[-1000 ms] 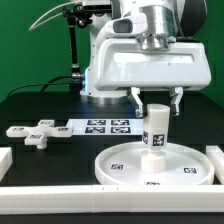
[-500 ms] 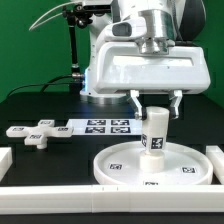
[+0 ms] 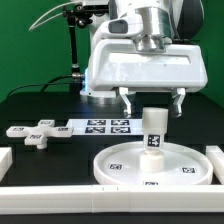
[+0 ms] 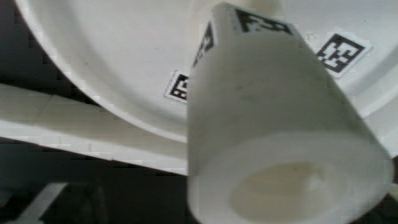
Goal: Assemble round table
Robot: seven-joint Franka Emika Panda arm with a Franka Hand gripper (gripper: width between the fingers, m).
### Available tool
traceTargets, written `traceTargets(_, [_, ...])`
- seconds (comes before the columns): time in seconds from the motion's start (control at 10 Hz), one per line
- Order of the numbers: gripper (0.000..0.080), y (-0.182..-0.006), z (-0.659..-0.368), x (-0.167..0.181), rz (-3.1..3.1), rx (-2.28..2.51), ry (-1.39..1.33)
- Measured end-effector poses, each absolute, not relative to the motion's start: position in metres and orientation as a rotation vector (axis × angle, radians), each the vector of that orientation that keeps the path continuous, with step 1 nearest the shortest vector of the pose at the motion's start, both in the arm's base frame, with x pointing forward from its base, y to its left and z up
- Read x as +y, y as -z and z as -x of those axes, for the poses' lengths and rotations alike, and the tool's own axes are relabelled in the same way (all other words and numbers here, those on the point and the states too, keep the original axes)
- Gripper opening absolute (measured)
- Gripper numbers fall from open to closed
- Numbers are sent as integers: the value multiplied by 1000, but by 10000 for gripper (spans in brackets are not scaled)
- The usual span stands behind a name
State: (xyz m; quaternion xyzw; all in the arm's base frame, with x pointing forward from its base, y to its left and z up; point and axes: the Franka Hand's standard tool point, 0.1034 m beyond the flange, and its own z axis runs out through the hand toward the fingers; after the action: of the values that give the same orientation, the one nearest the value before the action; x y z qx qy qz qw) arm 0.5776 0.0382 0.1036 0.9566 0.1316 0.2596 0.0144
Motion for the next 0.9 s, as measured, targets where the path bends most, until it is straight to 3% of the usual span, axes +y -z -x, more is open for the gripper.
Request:
traceTargets(0.4, [649, -129, -583, 32, -2978, 403, -805])
traceTargets(0.9, [649, -122, -580, 35, -2999, 413, -754])
